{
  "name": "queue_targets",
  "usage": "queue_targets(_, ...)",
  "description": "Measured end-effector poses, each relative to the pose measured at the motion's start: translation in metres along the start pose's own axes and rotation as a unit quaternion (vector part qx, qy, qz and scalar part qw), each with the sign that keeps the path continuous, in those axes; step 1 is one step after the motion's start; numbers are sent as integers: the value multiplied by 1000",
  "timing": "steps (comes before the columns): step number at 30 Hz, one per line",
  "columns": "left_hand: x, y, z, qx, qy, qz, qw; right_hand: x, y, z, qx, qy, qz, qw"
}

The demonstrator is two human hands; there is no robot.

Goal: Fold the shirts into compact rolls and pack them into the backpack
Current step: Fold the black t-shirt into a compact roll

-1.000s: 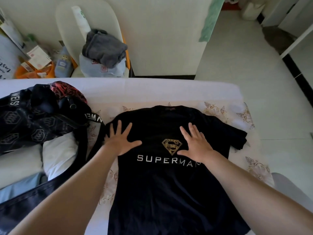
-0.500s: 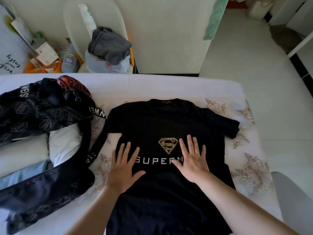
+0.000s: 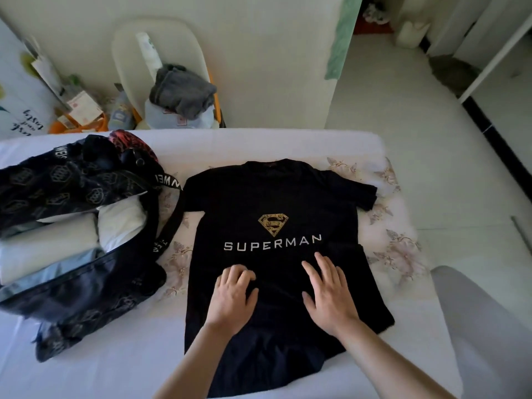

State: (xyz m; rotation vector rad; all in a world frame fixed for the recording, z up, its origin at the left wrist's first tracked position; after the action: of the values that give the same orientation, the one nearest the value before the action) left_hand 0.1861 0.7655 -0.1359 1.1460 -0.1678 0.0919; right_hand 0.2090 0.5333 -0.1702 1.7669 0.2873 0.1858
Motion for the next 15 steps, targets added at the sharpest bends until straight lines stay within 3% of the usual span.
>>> queue_targets(7,-83,-19,-18,54,-10,-150,987,-83,-15,-6,-11,-63,-72,995)
queue_targets(13,-107,15,-18,-6,31,-72,997,-135,6,-27,27,-62,-13,998)
queue_targets(15,-124,16,-18,-23,32,-109,993,-151,7,-35,30,-47,-33,998)
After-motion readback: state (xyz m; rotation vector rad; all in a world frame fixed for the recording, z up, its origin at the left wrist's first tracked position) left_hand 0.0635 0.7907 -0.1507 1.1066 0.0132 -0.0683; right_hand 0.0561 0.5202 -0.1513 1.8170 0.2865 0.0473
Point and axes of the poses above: each hand's wrist, its own x-axis towards the middle knuckle, its own y-axis out of the back of the hand, z = x × y, the point moved 6 cm from there along x, towards the middle knuckle, and after that the axes turned 11 degrees about z, right-handed, at the moved point
